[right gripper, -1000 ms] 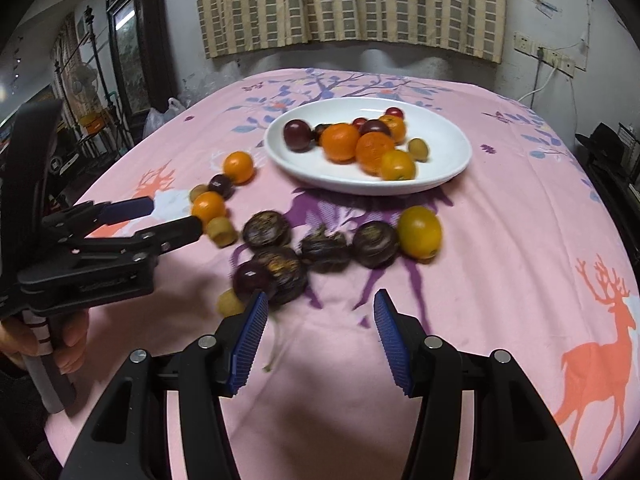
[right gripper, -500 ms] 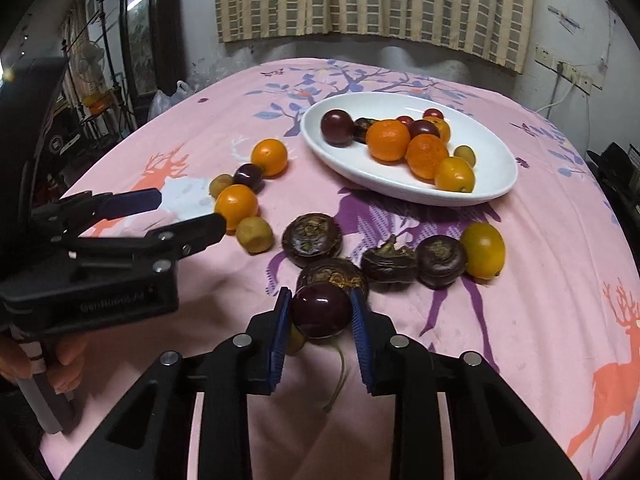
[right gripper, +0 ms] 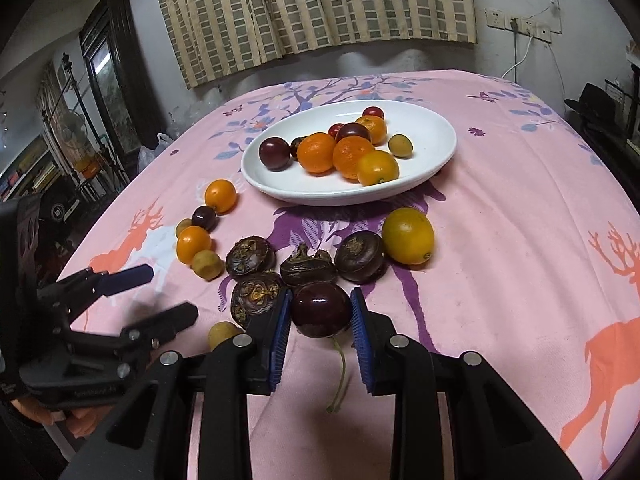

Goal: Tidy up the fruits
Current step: 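Grasp a dark red cherry with the right tool while the left tool grasps a yellow-green fruit, then move both fruits over the white plate and open both tools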

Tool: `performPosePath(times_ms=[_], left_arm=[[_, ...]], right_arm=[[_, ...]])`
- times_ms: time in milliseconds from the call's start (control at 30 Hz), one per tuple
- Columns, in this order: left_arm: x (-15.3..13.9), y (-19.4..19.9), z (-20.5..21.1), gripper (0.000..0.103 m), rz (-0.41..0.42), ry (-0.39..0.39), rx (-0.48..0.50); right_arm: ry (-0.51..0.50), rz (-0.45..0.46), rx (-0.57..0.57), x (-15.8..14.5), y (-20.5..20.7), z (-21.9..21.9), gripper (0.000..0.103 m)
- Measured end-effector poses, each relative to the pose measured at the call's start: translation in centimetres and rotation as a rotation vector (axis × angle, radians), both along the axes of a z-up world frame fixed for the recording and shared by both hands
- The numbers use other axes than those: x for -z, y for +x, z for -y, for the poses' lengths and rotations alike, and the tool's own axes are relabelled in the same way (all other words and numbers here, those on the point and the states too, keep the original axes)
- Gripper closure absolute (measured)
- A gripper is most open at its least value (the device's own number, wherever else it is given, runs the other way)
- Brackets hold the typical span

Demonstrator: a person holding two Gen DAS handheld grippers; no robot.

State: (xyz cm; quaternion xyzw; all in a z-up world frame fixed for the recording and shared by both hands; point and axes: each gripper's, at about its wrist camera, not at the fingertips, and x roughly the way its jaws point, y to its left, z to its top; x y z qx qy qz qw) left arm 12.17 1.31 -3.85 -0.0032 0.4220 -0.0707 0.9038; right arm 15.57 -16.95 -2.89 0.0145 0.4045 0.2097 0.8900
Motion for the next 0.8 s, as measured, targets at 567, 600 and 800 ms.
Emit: performPosePath(times_ms=[567,600,800], left_arm=[[1.6,0.6,5.1,0.081,-0.07,0.034,0.08],[1.4,0.4,5.1,0.081,-0.066,0.037,0.087],[-1.6,0.5,3.9,0.081,-0.011,0.013,0.095]], right_arm=[[0.033,0.017,0.016,-1.0,-0.5,1.1,0.073],[0.034,0.018,0.016,-0.9,-0.6,1.1,0.073],[0.062,0.031,0.014,-1.6,-0.8,1.0,0.073]])
